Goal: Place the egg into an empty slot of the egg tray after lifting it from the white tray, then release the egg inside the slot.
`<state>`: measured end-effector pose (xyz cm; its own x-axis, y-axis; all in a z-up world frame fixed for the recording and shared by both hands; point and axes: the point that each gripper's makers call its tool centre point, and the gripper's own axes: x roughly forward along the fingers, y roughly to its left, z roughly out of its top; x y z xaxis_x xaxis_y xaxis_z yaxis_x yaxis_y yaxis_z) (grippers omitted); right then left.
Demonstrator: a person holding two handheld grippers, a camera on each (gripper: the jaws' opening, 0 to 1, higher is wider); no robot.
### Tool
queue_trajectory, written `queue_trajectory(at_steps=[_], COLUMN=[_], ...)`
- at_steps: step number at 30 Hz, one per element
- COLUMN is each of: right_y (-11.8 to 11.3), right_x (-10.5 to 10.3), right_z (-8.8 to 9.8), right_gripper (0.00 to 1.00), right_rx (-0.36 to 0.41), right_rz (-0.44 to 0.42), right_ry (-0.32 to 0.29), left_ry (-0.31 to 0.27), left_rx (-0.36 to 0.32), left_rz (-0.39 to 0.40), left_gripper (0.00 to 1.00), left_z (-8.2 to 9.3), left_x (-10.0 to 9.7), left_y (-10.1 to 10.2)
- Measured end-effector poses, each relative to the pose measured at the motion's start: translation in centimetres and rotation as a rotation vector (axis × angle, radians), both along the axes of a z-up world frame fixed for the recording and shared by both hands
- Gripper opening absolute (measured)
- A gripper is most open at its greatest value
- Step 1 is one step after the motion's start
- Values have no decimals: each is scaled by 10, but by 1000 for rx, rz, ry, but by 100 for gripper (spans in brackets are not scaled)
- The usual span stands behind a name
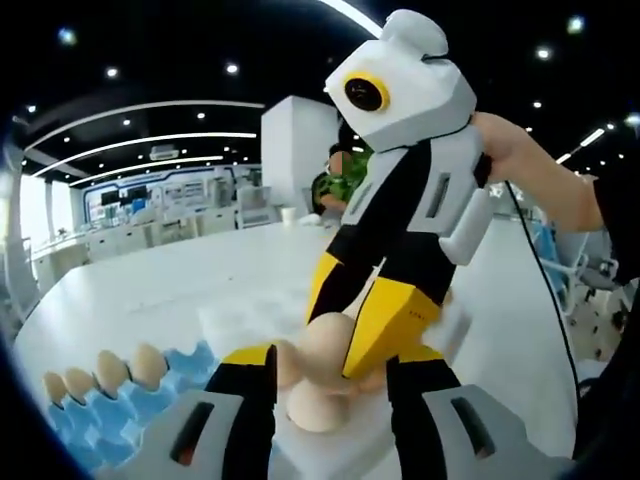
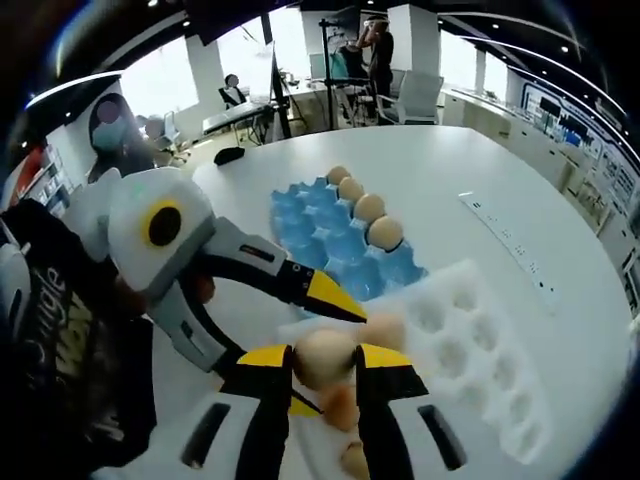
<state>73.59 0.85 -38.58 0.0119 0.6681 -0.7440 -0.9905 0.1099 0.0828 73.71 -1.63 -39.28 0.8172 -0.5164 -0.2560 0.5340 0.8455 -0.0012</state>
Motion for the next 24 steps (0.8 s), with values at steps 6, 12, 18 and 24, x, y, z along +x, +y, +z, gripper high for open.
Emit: queue_trajectory(at_steps=[6, 12, 18, 24], right_y=[2, 1, 1, 0], right_x=[-4, -5, -4, -6], right_z=[5, 1, 1, 1], right_gripper=[26, 26, 27, 27], right_rx=[10, 7, 13, 37], right_rz=[7, 2, -12, -8], right_ry=[-7, -5, 2, -13], left_ry=[-3, 10, 15, 7], left_rx=[-3, -8, -14, -29], left_rz=[4, -5, -8, -5], left_gripper=[38, 31, 30, 30], left_z=[1, -1, -3, -2], left_x=[2, 1, 1, 0], left_y=[3, 0, 0, 0])
